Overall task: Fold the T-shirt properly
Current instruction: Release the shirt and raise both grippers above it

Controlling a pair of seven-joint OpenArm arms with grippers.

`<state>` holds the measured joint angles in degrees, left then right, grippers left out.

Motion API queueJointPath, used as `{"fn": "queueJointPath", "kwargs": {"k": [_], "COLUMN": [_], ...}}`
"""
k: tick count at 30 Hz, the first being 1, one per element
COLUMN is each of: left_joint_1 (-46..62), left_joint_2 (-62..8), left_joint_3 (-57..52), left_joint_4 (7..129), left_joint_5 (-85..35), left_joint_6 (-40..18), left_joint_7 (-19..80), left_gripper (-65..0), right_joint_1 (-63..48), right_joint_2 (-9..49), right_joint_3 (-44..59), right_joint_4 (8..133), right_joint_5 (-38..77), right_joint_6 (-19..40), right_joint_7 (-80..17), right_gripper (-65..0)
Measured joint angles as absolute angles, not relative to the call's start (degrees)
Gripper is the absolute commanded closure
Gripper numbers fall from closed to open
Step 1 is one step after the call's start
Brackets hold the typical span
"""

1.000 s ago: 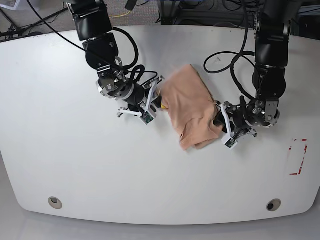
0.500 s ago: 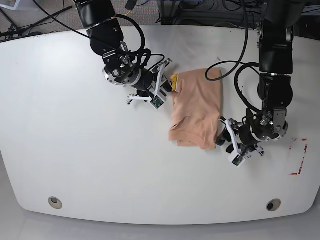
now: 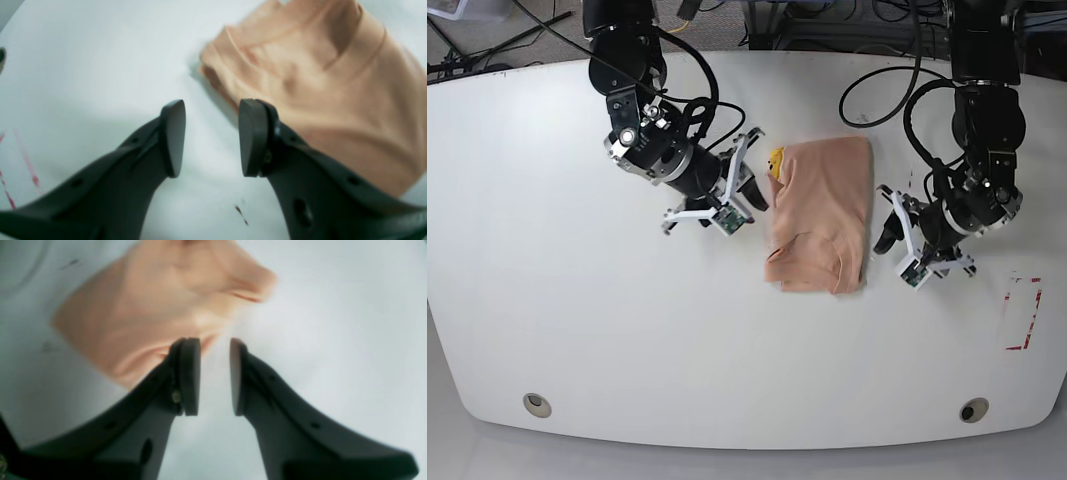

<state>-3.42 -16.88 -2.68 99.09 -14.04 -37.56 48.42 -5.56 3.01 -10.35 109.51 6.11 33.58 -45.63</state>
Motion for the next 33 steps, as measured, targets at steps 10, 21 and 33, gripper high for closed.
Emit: {"fn": "queueJointPath", "kwargs": {"k": [10, 21, 33], "left_joint_1": [6.79, 9.56, 7.11], "left_joint_2": [-15.46, -14.79, -9.47], "left_joint_3": [-8.34, -13.89, -12.80], "left_joint_4": [104.14, 104.47, 106.02], "left_joint_5": [-14.06, -14.24, -13.56], "left_joint_6": [-37.56, -37.54, -37.34], "left_joint_7": [48.38, 48.29, 48.36], "left_gripper": [-24.7, -24.7, -24.7], "right_joint_1": [-6.85, -3.18, -3.84], "right_joint_2": [-4.95, -2.61, 0.62], "right_joint_3": [-11.49, -13.93, -8.60], "right_joint_4": [108.71, 94.17, 98.19], "right_joint_5": [5.98, 5.78, 5.98], "right_joint_6": [39.88, 39.94, 39.94], "right_joint_7": [-45.65, -40.99, -41.95], "right_gripper": [-14.1, -13.8, -13.8]}}
